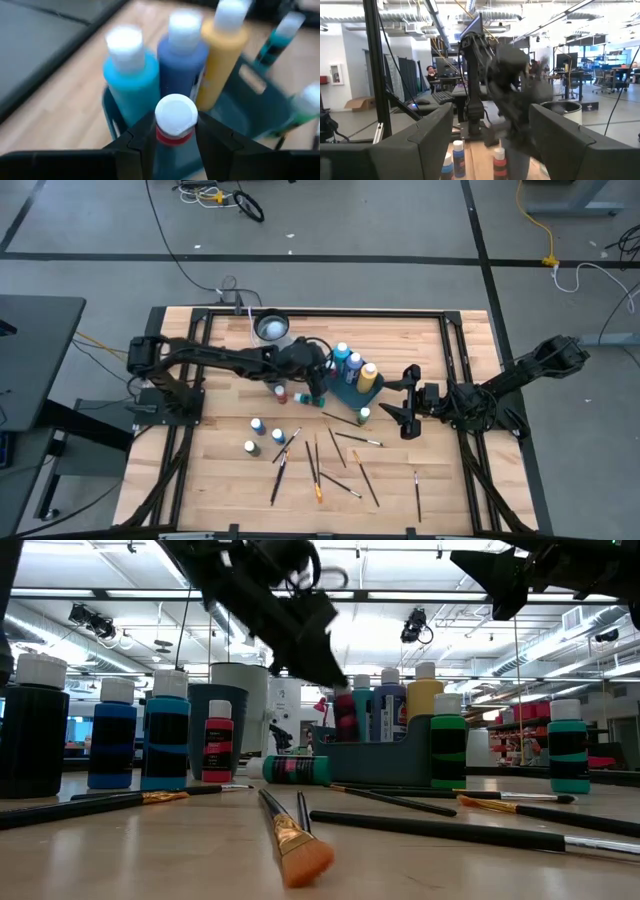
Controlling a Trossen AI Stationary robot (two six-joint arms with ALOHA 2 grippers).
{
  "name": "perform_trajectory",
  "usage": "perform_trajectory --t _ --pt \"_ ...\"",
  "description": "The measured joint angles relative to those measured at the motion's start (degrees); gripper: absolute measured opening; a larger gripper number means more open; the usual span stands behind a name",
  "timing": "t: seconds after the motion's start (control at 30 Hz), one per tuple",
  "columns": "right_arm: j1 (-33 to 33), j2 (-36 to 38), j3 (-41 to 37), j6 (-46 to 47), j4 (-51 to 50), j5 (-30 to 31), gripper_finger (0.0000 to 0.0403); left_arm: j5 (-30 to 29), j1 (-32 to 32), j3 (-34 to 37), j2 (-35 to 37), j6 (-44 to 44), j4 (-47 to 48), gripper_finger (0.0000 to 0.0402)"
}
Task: Pick & Place Paint Supplies
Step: Put the red paint bottle into the blue bin
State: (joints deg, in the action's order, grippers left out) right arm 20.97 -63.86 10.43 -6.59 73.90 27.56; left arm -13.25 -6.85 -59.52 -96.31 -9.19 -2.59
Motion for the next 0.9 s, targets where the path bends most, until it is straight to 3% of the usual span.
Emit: perform_trajectory --t 0.27,0.57,0.9 --pt "-0.02 -0.04 -0.02 -0.07 -0.42 0.10 0.0263 -3.77 -2.40 0.06 -3.32 0.54 -0.54 0.0131" --pt "-0.02 -0.04 -0.02 -0.08 -1.11 -0.01 0.0263 -0.24 -4.58 -0.03 -5.17 0.84 -1.25 0.0136" --pt "-0.02 -0.04 -0.02 -0.09 -1.13 -0.03 0.0263 -1.33 -4.90 0.00 -5.16 4.03 -2.41 0.0151"
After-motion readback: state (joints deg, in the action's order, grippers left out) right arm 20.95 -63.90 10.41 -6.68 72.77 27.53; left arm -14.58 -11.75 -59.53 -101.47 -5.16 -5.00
